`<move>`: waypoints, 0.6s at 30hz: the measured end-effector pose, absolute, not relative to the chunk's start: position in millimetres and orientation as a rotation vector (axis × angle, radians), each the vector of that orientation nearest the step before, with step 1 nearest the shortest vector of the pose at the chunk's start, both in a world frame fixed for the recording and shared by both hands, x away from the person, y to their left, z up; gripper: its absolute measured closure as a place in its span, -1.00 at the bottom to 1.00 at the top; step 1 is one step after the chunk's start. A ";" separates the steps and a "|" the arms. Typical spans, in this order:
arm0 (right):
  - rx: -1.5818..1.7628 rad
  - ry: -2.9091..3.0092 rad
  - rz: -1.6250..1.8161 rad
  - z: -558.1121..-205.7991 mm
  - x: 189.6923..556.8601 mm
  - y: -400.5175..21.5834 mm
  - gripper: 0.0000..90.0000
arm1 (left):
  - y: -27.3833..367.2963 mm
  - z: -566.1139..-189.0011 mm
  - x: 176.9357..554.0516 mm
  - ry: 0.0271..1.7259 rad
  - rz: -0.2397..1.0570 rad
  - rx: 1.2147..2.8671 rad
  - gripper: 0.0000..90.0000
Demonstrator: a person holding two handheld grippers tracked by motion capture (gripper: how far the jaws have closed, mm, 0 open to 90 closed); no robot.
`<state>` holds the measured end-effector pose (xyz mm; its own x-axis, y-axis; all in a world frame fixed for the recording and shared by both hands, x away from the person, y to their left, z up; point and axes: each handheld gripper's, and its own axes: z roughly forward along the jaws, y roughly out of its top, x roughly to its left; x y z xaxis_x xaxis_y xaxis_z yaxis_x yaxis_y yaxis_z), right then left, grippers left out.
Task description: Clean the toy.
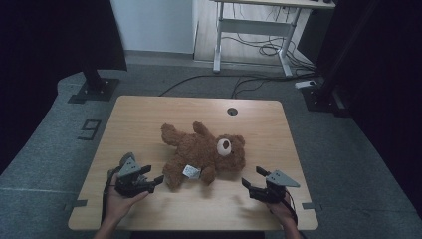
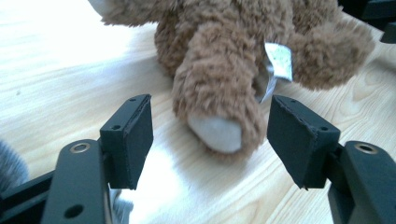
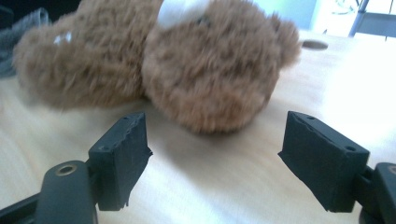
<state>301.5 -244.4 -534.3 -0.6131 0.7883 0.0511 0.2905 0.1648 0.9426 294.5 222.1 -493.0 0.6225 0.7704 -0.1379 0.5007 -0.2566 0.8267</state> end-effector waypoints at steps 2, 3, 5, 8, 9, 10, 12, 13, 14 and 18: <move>1.020 2.018 1.427 -538.8 294.8 -245.1 -0.51 | 224.2 -495.3 290.7 1.003 0.376 1.944 -0.28; 1.020 2.030 1.416 -541.0 291.5 -245.5 -0.51 | 226.2 -497.0 288.9 1.005 0.372 1.948 -0.28; 1.034 2.046 1.402 -546.2 284.1 -245.8 -0.50 | 228.4 -499.9 286.4 1.011 0.366 1.960 -0.28; 1.036 2.058 1.390 -548.5 278.9 -245.6 -0.49 | 230.4 -505.8 282.1 1.017 0.367 1.976 -0.27; 1.041 2.052 1.392 -548.3 278.4 -245.8 -0.49 | 230.5 -507.5 281.6 1.019 0.366 1.981 -0.27; 1.050 2.054 1.389 -548.4 278.9 -245.8 -0.49 | 230.6 -508.7 281.4 1.021 0.369 1.985 -0.27; 1.055 2.052 1.376 -548.4 279.9 -244.8 -0.49 | 231.1 -509.7 282.5 1.024 0.369 1.987 -0.26; 1.058 2.053 1.372 -548.5 280.2 -244.4 -0.49 | 231.2 -510.1 283.0 1.023 0.370 1.989 -0.26; 1.058 2.055 1.369 -548.5 280.4 -244.4 -0.49 | 231.1 -510.5 283.2 1.025 0.370 1.990 -0.26; 1.066 2.050 1.361 -548.5 280.5 -245.6 -0.49 | 229.3 -511.7 282.4 1.021 0.384 2.009 -0.26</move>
<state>280.5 -245.6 -548.5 -0.5963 0.8016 0.0432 0.3512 0.2121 0.9120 282.4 229.3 -511.7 0.6230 0.7767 -0.0930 0.5231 -0.3253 0.7877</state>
